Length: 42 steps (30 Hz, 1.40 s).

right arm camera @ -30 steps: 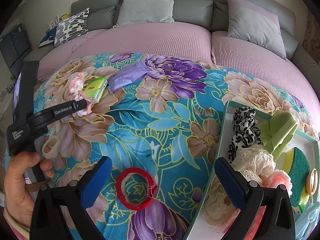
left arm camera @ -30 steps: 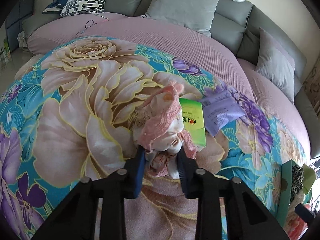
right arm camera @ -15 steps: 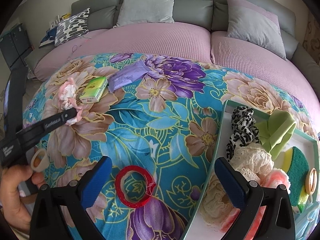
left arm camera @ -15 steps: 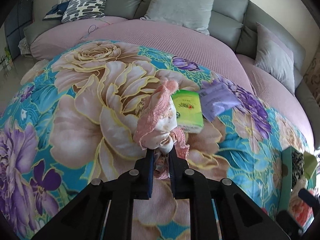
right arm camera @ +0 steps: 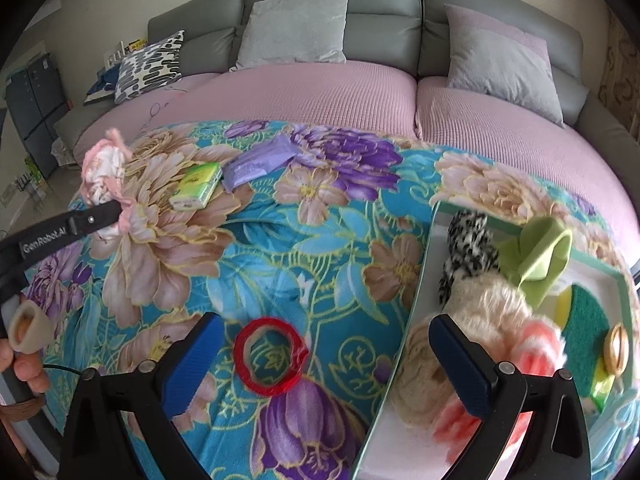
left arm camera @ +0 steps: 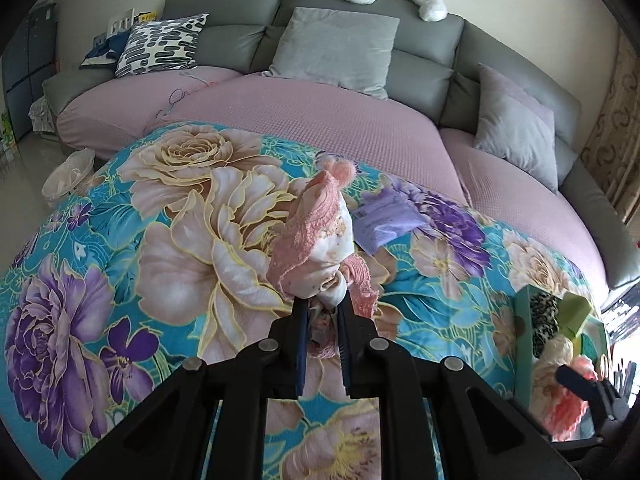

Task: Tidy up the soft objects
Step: 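Hold the pink hat up with the left tool while the right tool grasps the red ring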

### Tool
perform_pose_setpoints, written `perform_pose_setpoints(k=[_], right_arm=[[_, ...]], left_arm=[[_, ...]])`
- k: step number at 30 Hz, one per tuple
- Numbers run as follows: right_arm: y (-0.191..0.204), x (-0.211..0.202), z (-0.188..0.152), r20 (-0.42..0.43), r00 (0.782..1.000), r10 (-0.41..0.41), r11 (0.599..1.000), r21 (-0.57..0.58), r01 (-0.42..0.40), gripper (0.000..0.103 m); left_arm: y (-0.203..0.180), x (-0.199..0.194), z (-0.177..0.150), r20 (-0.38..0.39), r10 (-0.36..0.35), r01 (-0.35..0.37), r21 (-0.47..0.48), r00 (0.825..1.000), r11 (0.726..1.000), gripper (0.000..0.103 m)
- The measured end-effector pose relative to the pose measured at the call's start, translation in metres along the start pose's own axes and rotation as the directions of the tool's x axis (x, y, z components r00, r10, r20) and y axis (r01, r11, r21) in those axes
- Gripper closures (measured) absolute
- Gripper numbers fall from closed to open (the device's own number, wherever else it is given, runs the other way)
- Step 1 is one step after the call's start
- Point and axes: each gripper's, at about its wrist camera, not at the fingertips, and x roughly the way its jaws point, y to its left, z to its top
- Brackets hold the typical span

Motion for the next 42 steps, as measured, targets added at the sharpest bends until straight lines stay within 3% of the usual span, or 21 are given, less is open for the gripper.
perform_pose_setpoints(k=[7, 13, 17, 23, 28, 33, 42], right_arm=[[0.015, 0.003, -0.015, -0.001, 1.0, -0.015, 0.999, -0.043, 0.014, 0.0], [0.029, 0.013, -0.025, -0.024, 0.999, 0.028, 0.997, -0.073, -0.03, 0.001], [0.036, 0.021, -0.028, -0.037, 0.999, 0.029, 0.995, -0.094, -0.032, 0.017], [0.039, 0.028, -0.029, -0.055, 0.998, 0.029, 0.993, -0.112, -0.035, 0.03], [0.038, 0.034, -0.029, -0.071, 0.997, 0.029, 0.993, -0.109, -0.036, 0.032], [0.037, 0.039, -0.03, -0.082, 0.996, 0.03, 0.994, -0.104, -0.039, 0.046], [0.036, 0.039, -0.029, -0.085, 0.995, 0.054, 0.994, -0.094, -0.062, 0.049]], left_arm=[[0.001, -0.004, -0.009, -0.022, -0.016, 0.016, 0.008, 1.0, 1.0, 0.089], [0.004, -0.003, -0.01, -0.027, -0.015, 0.015, 0.002, 1.0, 1.0, 0.089], [0.006, 0.0, -0.01, -0.036, -0.015, 0.015, -0.005, 0.999, 1.0, 0.089], [0.007, 0.006, -0.011, -0.052, -0.009, 0.008, -0.007, 0.999, 1.0, 0.089], [0.005, 0.009, -0.011, -0.06, -0.01, 0.01, -0.004, 0.998, 1.0, 0.089], [0.006, 0.013, -0.011, -0.067, 0.003, -0.003, -0.004, 0.998, 1.0, 0.089], [0.0, 0.014, -0.01, -0.064, 0.013, -0.012, 0.022, 0.998, 1.0, 0.089]])
